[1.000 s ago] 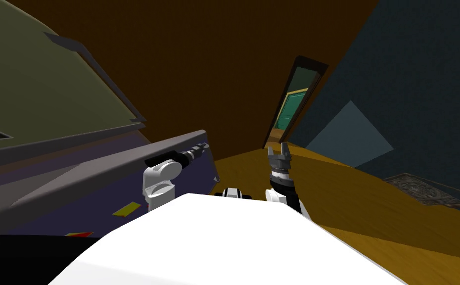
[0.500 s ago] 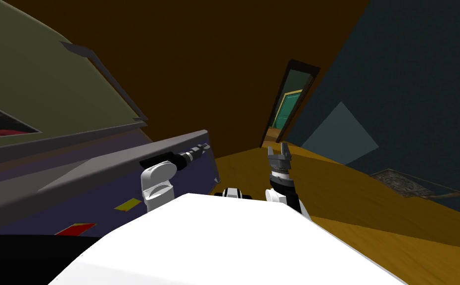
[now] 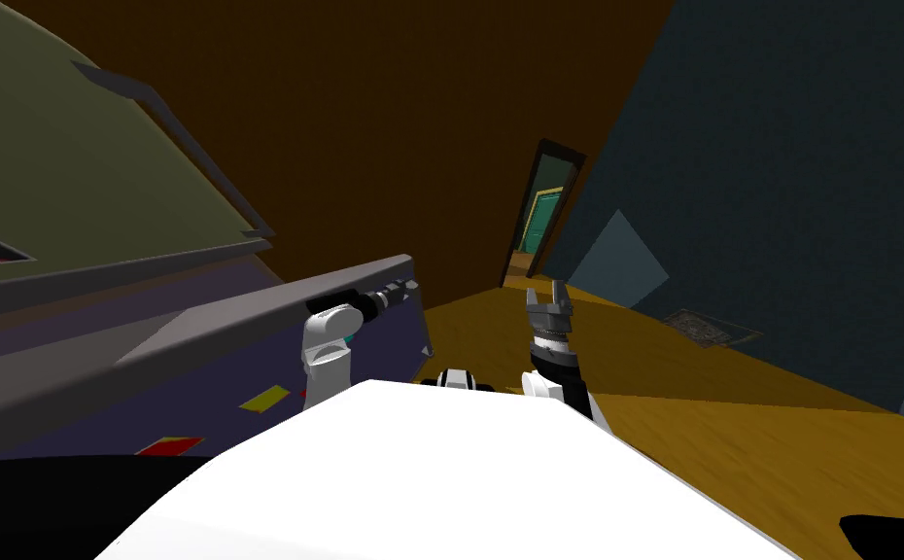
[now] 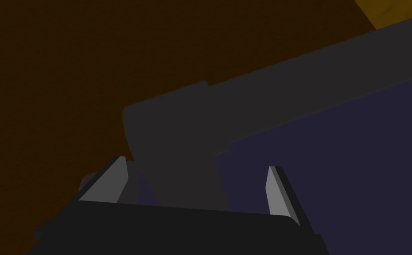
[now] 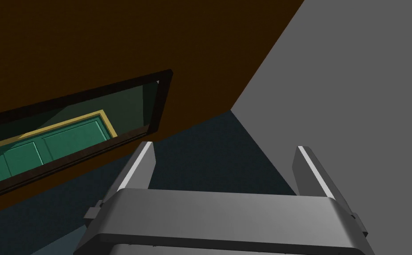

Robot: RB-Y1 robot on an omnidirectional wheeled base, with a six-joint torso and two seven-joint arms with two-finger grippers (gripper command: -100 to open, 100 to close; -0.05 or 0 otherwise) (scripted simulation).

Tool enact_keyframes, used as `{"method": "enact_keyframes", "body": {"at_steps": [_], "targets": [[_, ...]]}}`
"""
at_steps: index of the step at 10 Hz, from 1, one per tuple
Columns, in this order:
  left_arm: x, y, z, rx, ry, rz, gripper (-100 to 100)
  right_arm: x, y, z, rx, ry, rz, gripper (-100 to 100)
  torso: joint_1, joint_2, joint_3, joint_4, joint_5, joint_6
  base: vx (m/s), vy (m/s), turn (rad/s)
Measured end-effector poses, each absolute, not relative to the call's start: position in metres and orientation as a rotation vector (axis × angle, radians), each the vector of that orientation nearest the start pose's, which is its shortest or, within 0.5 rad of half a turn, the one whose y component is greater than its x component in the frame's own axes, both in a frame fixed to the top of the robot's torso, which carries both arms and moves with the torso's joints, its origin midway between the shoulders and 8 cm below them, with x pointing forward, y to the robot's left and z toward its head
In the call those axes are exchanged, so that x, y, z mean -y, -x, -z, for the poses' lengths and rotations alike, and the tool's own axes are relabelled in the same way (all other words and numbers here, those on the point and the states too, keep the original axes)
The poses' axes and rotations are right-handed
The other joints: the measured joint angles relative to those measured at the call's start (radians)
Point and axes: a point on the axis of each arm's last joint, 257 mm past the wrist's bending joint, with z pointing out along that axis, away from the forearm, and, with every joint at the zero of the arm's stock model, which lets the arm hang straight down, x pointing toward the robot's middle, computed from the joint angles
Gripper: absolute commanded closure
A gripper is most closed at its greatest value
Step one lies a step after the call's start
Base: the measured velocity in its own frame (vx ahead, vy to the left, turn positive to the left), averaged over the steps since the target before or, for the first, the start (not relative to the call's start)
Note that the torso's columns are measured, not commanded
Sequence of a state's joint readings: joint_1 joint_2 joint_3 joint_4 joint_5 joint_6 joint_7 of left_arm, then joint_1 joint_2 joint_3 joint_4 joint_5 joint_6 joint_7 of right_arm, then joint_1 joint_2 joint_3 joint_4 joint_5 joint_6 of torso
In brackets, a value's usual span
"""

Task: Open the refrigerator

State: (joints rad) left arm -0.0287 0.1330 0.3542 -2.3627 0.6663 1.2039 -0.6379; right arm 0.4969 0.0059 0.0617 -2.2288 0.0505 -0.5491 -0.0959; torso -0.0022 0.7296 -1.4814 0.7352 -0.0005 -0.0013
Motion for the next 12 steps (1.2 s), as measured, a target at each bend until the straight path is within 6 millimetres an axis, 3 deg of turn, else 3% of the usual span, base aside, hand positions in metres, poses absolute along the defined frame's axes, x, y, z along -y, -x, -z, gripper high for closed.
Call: {"method": "enact_keyframes", "body": {"at_steps": [2, 6, 8, 12], "targets": [[-0.249, -0.483, 0.079, -1.73, 0.933, 1.032, -100, 0.253, -0.349, -0.012, -0.615, -0.673, -1.426, 0, 0.0, 0.014, 0.009, 0.006, -0.001, 0.007, -0.174, 0.093, -0.288], [-0.254, -0.499, 0.108, -1.767, 1.036, 1.04, -100, 0.253, -0.349, -0.011, -0.615, -0.673, -1.426, 0, 0.005, -0.001, -0.001, -0.003, 0.003, 0.003, -0.055, 0.006, -0.078], [-0.258, -0.52, 0.099, -1.744, 1.015, 1.012, -100, 0.253, -0.349, -0.012, -0.615, -0.673, -1.426, 0, 0.003, 0.007, 0.0, 0.003, -0.001, 0.013, -0.197, 0.052, -0.313], [-0.276, -0.538, 0.12, -1.748, 1.096, 0.999, -100, 0.253, -0.349, -0.011, -0.615, -0.674, -1.426, 0, 0.01, -0.007, -0.013, -0.006, -0.001, 0.013, 0.006, -0.002, -0.009]]}}
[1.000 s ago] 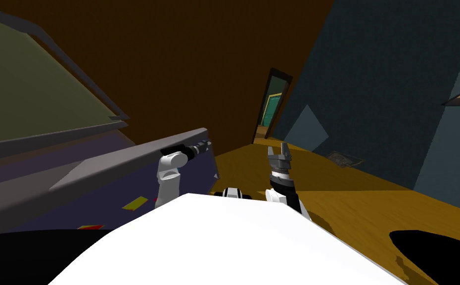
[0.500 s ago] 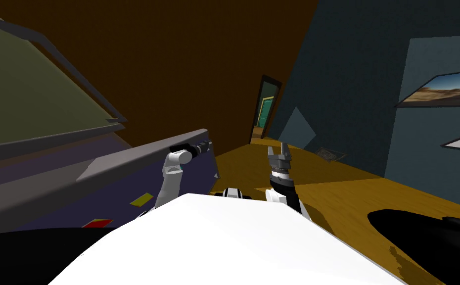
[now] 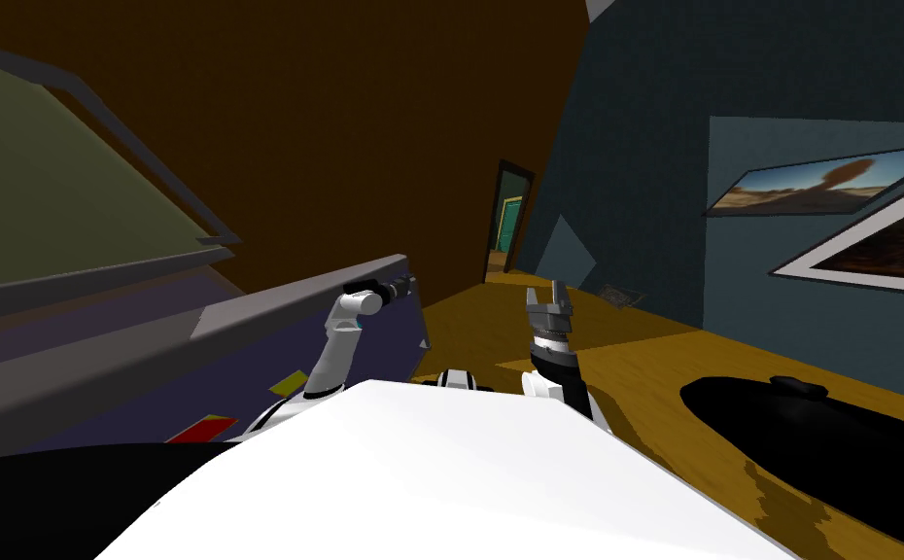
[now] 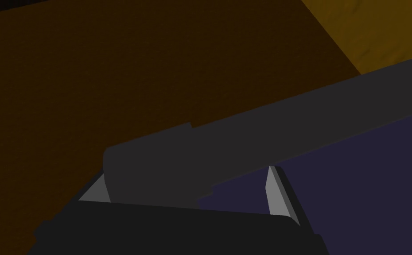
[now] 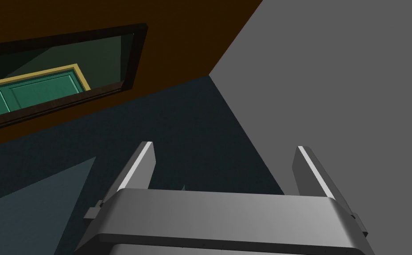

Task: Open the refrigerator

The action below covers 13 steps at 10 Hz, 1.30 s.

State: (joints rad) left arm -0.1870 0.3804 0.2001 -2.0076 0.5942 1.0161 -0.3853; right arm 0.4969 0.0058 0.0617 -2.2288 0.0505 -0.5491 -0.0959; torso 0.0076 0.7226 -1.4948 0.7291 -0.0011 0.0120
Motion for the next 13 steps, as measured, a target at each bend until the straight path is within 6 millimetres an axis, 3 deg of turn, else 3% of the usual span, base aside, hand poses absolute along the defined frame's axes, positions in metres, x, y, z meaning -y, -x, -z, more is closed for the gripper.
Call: {"method": "enact_keyframes", "body": {"at_steps": [4, 7, 13], "targets": [[-0.275, -0.54, 0.123, -1.751, 1.108, 0.998, -100, 0.253, -0.349, -0.011, -0.615, -0.673, -1.426, 0, -0.002, -0.002, 0.001, -0.004, 0.002, 0.0, 0.005, -0.002, 0.023], [-0.282, -0.536, 0.104, -1.733, 1.096, 0.994, -100, 0.253, -0.349, -0.011, -0.615, -0.674, -1.426, 0, -0.009, 0.01, 0.008, 0.008, -0.004, -0.001, 0.032, -0.019, 0.053], [-0.285, -0.528, 0.092, -1.738, 1.098, 0.992, -100, 0.253, -0.349, -0.011, -0.615, -0.673, -1.426, 0, -0.013, 0.018, 0.007, 0.017, -0.013, 0.002, 0.016, -0.016, 0.024]]}}
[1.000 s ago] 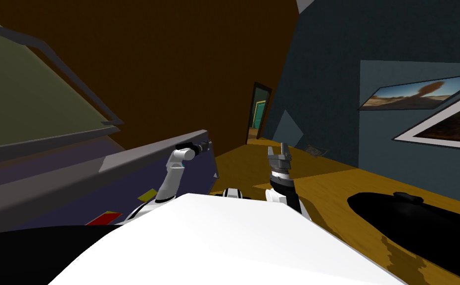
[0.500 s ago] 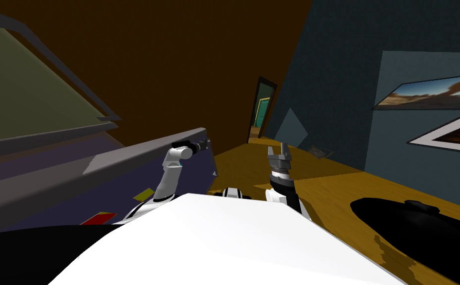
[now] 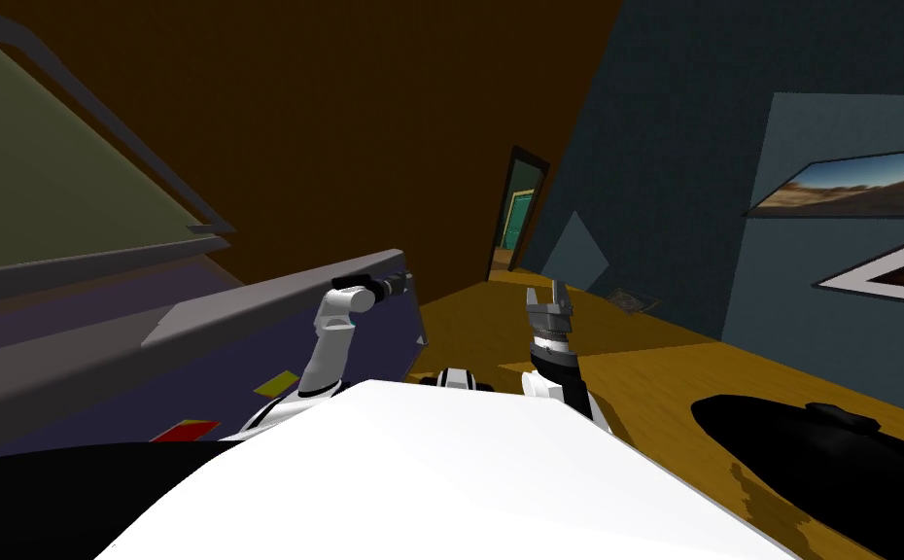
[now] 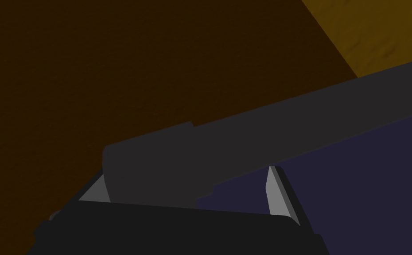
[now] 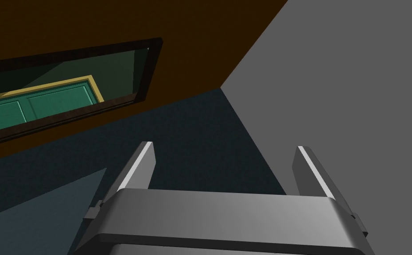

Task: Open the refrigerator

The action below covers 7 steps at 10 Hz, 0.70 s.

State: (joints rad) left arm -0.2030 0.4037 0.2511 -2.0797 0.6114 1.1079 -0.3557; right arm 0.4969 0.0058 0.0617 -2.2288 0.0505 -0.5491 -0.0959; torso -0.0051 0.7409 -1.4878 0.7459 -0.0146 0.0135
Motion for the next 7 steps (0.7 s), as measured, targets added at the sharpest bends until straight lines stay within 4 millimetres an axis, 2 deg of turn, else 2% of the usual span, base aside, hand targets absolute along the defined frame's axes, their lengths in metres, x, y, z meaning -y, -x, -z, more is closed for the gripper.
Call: {"method": "enact_keyframes", "body": {"at_steps": [7], "targets": [[-0.2855, -0.5199, 0.0835, -1.748, 1.096, 0.987, -100, 0.2526, -0.3492, -0.0115, -0.615, -0.673, -1.426, 0, -0.004, 0.006, 0.001, 0.005, -0.005, 0.002, 0.013, -0.008, 0.014]]}}
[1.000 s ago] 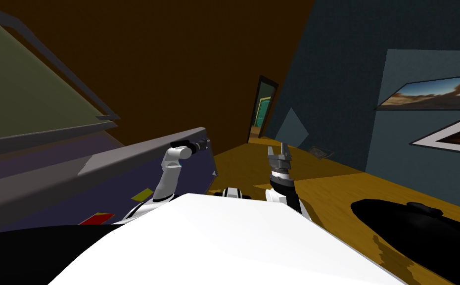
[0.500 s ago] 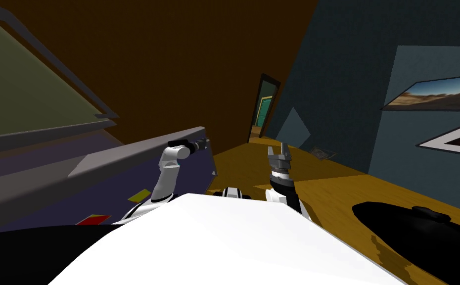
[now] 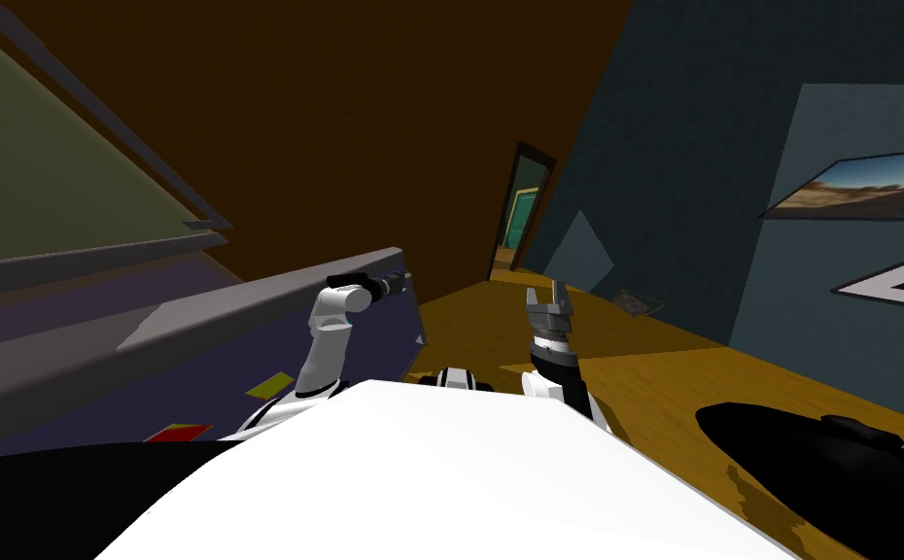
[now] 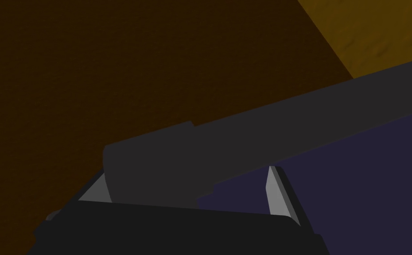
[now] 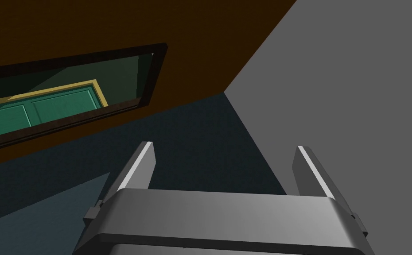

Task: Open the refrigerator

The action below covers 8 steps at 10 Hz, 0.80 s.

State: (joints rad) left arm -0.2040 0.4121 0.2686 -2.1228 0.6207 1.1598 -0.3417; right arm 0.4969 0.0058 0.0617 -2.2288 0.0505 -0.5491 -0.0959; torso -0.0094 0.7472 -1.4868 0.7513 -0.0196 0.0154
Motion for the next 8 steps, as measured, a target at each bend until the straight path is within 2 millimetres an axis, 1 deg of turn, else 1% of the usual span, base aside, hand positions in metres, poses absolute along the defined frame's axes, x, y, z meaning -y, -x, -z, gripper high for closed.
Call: {"method": "enact_keyframes", "body": {"at_steps": [3, 4, 8], "targets": [[-0.2876, -0.5188, 0.0819, -1.748, 1.098, 0.986, -100, 0.2526, -0.3492, -0.0115, -0.615, -0.673, -1.426, 0, 0.001, 0.002, 0.001, 0.001, -0.001, 0.001, 0.001, -0.005, 0.001], [-0.2893, -0.5169, 0.0787, -1.746, 1.097, 0.985, -100, 0.2526, -0.3492, -0.0115, -0.615, -0.673, -1.426, 0, 0.001, 0.004, -0.001, 0.004, -0.004, 0.0, 0.022, -0.015, 0.028], [-0.2911, -0.5141, 0.0744, -1.752, 1.094, 0.981, -100, 0.2526, -0.3492, -0.0115, -0.615, -0.673, -1.426, 0, -0.002, 0.007, 0.0, 0.006, -0.006, 0.002, 0.014, -0.008, 0.013]]}}
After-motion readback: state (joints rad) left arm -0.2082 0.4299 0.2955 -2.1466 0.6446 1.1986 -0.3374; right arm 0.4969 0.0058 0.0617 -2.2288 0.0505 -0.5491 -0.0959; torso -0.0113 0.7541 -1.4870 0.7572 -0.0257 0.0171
